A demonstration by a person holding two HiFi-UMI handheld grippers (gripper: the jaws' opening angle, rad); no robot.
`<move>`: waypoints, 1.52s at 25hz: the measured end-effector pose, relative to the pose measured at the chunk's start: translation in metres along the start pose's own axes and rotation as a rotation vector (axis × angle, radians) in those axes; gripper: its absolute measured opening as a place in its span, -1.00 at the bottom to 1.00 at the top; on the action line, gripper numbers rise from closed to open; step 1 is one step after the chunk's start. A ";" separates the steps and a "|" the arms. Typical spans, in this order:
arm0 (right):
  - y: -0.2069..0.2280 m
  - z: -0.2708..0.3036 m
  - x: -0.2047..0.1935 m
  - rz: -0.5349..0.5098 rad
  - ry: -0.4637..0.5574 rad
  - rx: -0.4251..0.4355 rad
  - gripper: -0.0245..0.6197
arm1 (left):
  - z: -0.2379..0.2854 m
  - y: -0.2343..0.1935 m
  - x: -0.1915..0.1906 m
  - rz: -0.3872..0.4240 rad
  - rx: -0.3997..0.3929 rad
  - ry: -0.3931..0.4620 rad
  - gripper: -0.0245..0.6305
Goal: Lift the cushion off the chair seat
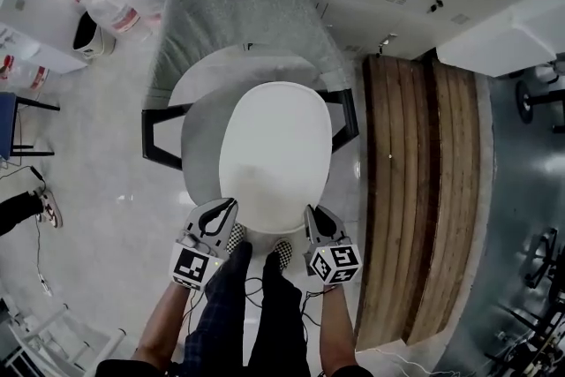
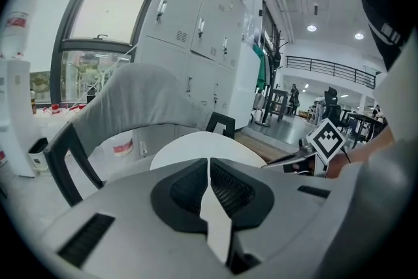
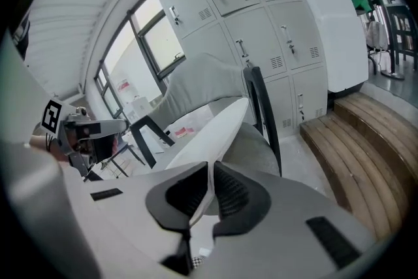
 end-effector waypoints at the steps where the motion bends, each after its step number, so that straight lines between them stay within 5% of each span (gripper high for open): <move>1: -0.004 -0.003 0.005 -0.005 0.003 0.004 -0.78 | -0.003 0.000 0.006 0.000 0.004 0.011 -0.85; 23: -0.095 -0.094 0.130 -0.148 0.084 0.032 -0.80 | -0.104 0.035 0.130 0.037 0.017 0.054 -0.85; 38: -0.146 -0.222 0.217 -0.206 0.182 -0.012 -0.80 | -0.181 0.080 0.248 0.088 -0.012 0.182 -0.85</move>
Point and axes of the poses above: the fingertips, and each gripper's own axes: z forward along the fingers, y to its right, x out of its top, the point moved 1 cm from there along -z, backward along the fingers, and after that the axes turned 3 degrees about -y, right-handed, at the moved point
